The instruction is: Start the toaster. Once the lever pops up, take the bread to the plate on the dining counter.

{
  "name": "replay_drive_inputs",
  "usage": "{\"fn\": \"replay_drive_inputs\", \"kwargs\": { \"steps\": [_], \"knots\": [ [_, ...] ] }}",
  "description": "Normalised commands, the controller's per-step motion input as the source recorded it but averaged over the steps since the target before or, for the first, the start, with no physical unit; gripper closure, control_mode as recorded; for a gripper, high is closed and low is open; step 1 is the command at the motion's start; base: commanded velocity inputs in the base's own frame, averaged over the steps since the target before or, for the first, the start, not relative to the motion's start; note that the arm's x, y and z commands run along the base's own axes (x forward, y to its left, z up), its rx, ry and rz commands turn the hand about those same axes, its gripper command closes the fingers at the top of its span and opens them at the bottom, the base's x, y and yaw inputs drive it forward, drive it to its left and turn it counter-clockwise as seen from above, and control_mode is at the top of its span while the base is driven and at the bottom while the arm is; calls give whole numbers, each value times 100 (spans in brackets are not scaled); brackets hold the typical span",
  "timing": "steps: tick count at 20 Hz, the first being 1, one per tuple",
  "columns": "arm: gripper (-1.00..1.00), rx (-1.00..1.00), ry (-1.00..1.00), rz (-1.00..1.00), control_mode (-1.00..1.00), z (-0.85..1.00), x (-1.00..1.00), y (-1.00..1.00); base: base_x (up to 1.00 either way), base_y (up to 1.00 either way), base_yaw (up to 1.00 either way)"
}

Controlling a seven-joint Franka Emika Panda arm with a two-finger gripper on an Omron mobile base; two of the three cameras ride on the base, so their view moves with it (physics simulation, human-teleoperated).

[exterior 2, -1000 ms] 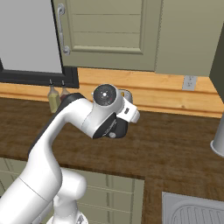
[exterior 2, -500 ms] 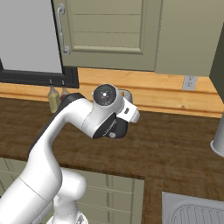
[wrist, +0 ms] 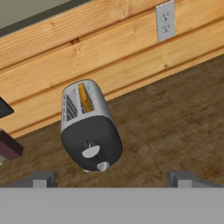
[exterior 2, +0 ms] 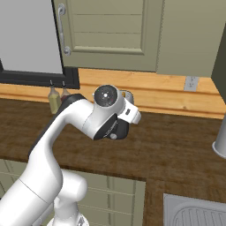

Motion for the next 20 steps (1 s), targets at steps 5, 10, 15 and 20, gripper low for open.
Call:
{"fn": "replay_drive_inputs", "kwargs": {
  "steps": [5,10,15,20],
  "knots": [
    [-100,0,0,0,-100,0,0,0,0,0,0],
    [-100,0,0,0,-100,0,0,0,0,0,0],
    [-100,0,0,0,-100,0,0,0,0,0,0],
    [-100,0,0,0,-100,0,0,0,0,0,0]
  ]
}}
